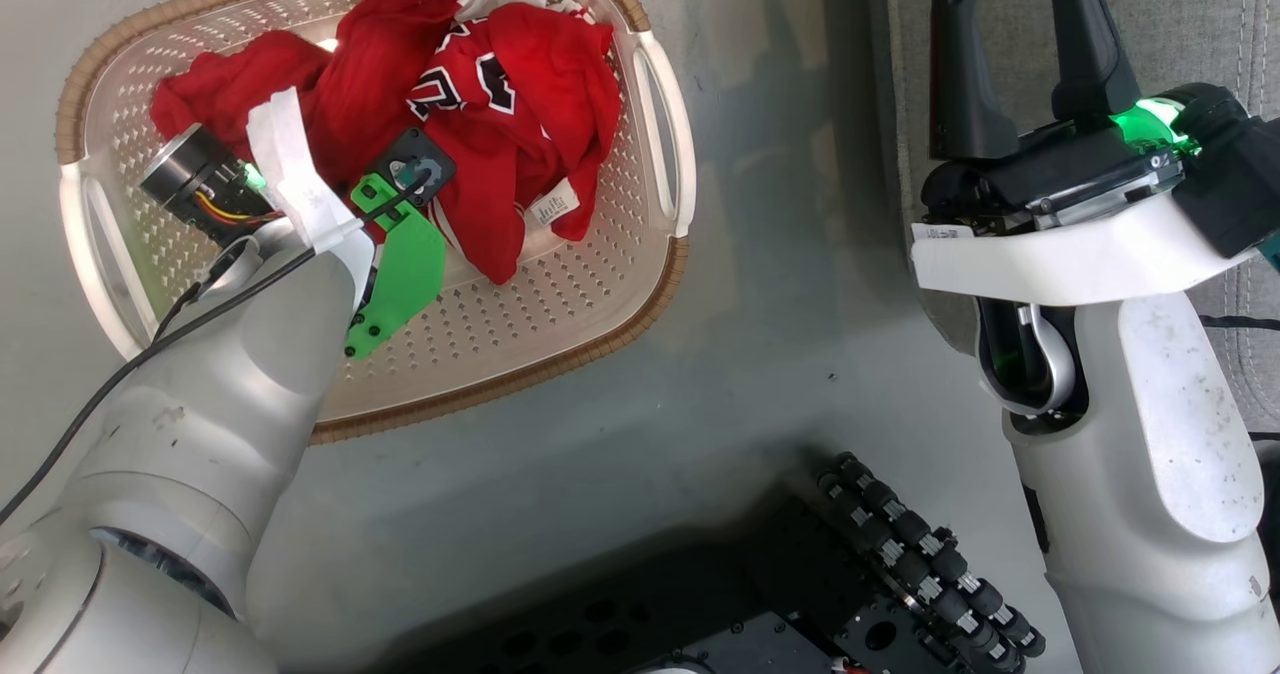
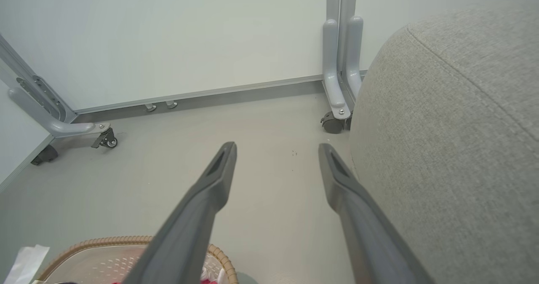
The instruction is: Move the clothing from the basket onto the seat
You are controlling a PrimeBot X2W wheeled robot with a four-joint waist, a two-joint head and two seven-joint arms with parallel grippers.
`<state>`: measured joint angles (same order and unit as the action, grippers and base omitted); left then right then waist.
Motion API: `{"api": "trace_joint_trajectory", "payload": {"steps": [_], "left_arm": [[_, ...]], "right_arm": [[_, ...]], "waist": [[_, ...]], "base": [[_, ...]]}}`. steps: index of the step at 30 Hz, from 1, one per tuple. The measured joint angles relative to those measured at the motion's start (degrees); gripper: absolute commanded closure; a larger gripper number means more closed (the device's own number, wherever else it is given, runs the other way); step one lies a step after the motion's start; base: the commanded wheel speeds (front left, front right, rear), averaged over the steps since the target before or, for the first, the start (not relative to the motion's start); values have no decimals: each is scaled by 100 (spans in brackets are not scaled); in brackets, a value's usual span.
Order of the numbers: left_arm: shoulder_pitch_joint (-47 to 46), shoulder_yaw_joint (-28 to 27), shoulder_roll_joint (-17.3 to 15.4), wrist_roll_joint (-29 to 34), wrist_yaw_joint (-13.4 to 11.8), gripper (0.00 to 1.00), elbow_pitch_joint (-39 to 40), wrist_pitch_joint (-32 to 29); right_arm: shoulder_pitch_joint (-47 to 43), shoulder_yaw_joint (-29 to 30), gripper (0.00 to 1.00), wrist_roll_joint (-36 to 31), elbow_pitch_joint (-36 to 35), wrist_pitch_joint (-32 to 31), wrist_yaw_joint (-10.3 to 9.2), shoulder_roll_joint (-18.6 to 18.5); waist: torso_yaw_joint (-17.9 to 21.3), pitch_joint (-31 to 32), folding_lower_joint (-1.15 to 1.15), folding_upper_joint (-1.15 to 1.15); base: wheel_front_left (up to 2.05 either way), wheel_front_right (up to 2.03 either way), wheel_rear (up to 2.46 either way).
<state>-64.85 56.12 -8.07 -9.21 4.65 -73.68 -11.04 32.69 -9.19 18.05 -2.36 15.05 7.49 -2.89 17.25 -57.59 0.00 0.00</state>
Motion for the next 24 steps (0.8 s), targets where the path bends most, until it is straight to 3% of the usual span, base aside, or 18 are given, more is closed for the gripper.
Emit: {"api": "trace_joint_trajectory", "payload": {"steps": [7, 20, 24], "left_arm": [[-6, 14, 7, -47, -63, 100, 33, 332], [541, -485, 93, -744, -116, 100, 359, 2156], [772, -655, 151, -944, -121, 100, 525, 2465]], "right_arm": [[4, 71, 0, -109, -9, 0, 0, 0], [-219, 178, 0, -509, 121, 1, 0, 3], [-372, 222, 0, -604, 179, 1, 0, 7]], "waist": [[-52, 94, 0, 0], [-300, 777, 0, 0], [-416, 1077, 0, 0]], "base": [[0, 0, 0], [0, 0, 0], [0, 0, 0]]}}
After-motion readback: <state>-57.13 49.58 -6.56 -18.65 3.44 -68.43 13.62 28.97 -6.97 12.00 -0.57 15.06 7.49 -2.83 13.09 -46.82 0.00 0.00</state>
